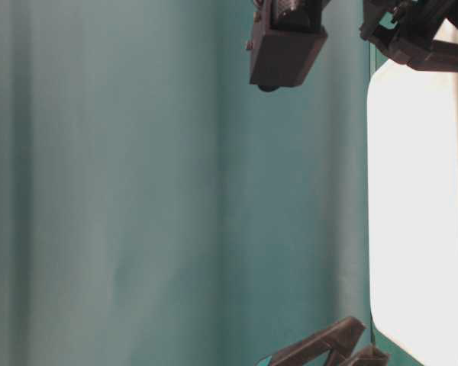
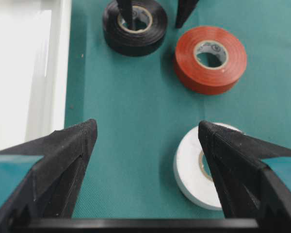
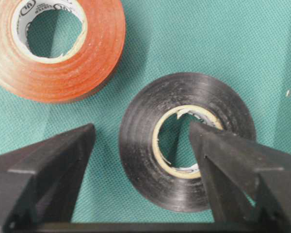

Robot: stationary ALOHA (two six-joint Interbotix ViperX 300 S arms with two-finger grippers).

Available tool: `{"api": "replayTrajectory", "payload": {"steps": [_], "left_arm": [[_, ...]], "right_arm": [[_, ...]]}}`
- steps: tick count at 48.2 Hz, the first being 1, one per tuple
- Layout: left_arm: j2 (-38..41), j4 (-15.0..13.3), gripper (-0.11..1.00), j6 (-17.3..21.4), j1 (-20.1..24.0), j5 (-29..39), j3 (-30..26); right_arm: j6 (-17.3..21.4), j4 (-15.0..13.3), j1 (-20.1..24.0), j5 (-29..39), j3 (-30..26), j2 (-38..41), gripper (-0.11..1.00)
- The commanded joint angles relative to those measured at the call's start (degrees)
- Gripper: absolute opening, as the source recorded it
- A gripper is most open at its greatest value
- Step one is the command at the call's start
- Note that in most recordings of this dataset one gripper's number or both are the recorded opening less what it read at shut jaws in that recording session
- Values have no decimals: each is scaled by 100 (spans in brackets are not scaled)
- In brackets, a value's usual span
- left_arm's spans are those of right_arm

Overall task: Put the tape alternately from left to right into the white case.
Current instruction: 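Lower the right gripper into the black roll's hole and grasp it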

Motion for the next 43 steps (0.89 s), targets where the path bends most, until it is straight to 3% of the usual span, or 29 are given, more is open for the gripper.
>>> {"api": "replayTrajectory", "payload": {"steps": [1, 8, 11, 30, 43], "left_arm": [[-44, 0, 90, -9, 9, -26, -88], [-44, 0, 90, -9, 9, -26, -88], [-44, 0, 90, -9, 9, -26, -88], [-44, 0, 90, -9, 9, -26, -88], [-44, 0, 90, -9, 9, -26, -88]], "right_arm": [[0, 0, -26, -9, -79, -44, 37], [0, 0, -26, -9, -114, -53, 9], [0, 0, -35, 18, -132, -53, 2], [9, 0, -26, 272, -211, -158, 2], [9, 0, 149, 501, -211, -791, 2]]}}
